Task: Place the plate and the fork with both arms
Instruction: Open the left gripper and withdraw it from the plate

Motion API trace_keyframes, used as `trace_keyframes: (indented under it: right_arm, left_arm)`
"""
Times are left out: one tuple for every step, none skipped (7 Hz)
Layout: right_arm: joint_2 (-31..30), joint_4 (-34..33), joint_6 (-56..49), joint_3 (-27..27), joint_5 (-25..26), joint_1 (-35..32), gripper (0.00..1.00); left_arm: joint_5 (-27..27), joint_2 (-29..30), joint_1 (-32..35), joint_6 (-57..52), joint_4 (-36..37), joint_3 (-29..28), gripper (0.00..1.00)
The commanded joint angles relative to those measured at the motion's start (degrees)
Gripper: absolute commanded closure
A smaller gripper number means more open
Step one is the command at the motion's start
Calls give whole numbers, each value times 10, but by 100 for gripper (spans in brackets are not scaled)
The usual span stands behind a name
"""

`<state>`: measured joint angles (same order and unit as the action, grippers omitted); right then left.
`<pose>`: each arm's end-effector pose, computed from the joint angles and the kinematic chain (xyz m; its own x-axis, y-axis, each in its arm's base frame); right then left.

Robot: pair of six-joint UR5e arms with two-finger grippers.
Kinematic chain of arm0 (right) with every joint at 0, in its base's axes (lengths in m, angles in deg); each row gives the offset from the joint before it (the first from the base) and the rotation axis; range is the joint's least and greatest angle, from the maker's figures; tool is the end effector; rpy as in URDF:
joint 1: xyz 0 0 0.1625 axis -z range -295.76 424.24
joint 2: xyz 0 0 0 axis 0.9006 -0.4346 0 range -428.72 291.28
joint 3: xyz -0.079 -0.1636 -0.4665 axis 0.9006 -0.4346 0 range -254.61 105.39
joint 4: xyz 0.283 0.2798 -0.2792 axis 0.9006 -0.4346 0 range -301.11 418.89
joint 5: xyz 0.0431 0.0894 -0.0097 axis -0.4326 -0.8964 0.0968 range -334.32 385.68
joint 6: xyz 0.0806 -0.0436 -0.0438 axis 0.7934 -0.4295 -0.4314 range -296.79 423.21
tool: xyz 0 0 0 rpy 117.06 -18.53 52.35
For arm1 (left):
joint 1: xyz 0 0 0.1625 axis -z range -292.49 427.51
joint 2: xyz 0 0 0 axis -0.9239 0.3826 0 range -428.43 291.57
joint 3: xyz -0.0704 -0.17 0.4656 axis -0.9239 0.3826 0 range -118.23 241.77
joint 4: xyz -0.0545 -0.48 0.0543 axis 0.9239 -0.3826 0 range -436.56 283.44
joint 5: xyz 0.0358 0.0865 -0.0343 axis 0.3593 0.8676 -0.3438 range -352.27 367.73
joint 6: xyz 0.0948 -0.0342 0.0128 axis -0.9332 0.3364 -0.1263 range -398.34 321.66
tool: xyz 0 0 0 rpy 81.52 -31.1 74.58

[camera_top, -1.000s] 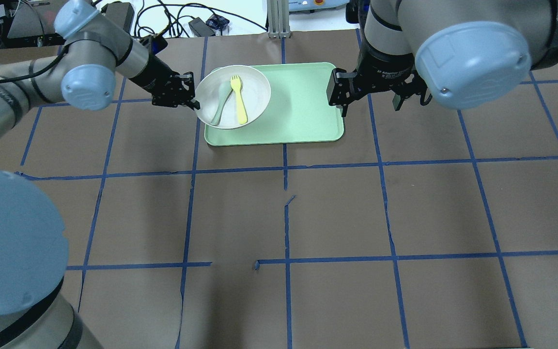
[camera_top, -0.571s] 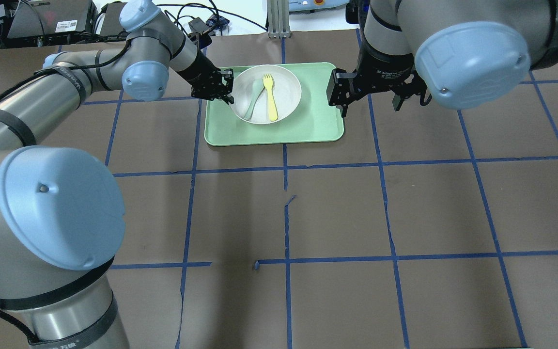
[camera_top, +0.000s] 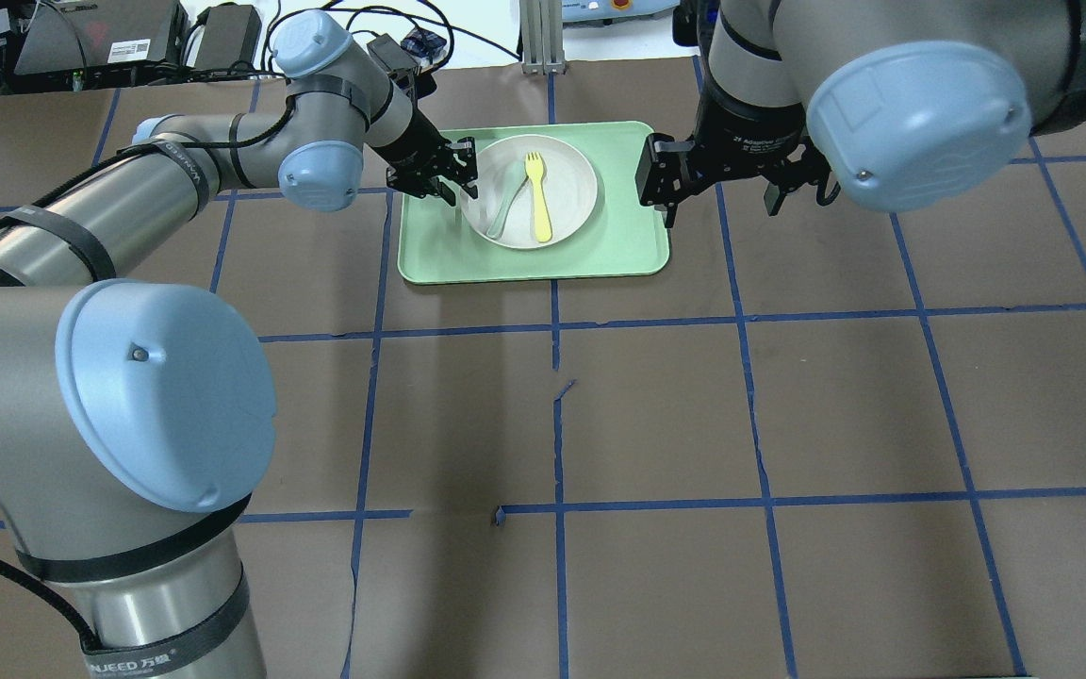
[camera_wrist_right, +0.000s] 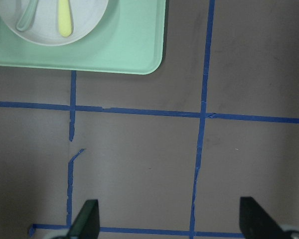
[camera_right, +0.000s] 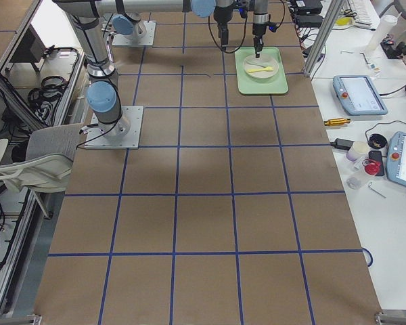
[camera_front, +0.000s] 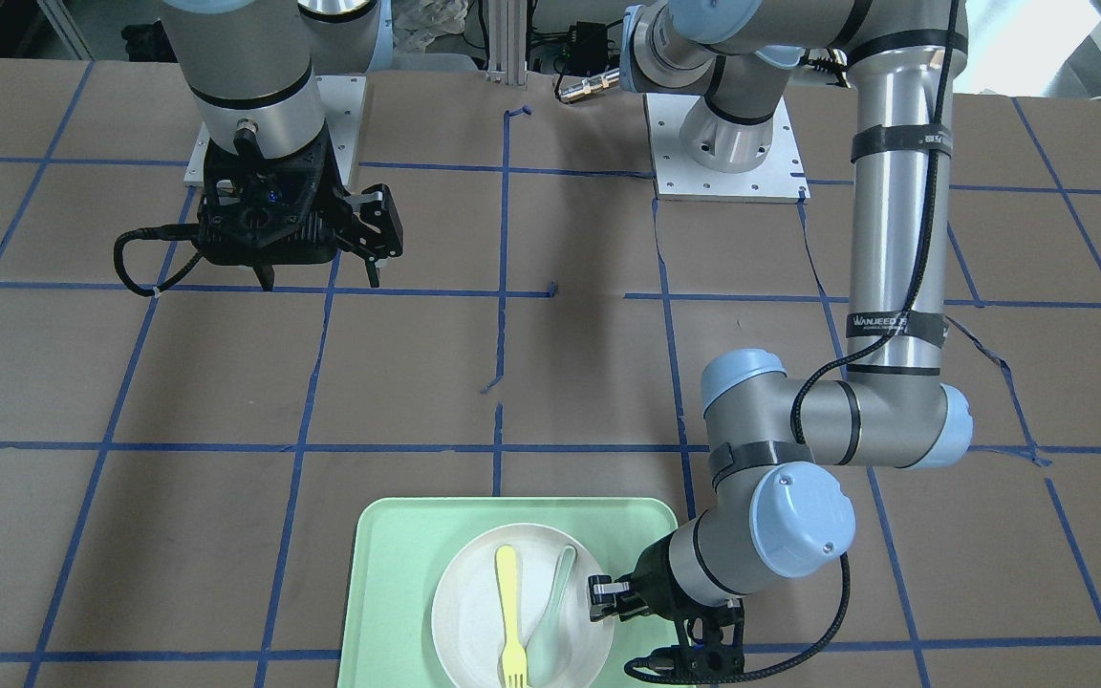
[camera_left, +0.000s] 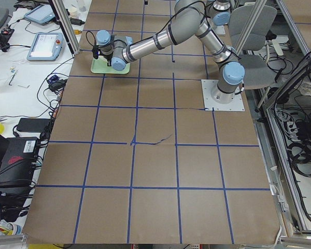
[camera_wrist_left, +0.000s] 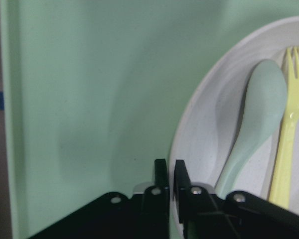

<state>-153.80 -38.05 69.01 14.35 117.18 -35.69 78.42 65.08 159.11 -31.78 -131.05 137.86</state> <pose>0.2345 -0.5827 0.5336 -0.9973 -0.0708 0.0206 -0.0719 0.9959 -0.0556 -0.1909 -0.8552 0.2094 -0.9394 -0.0536 0.3385 -0.0800 0.9947 -0.0646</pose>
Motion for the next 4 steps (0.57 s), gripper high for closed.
trace_keyframes:
  right_arm:
    - [0,0,0,0,0,0,0]
    - [0,0,0,0,1,0,0]
    - [0,0,1,0,1,0,0]
    - [0,0,0,0,1,0,0]
  left_arm:
    - [70,-64,-18,-4,-85,7,0]
    - [153,-129,-18,-3,-138,30,0]
    - [169,-191,-15,-2,-174,48,0]
    - [189,-253,-13,6,-230,62,0]
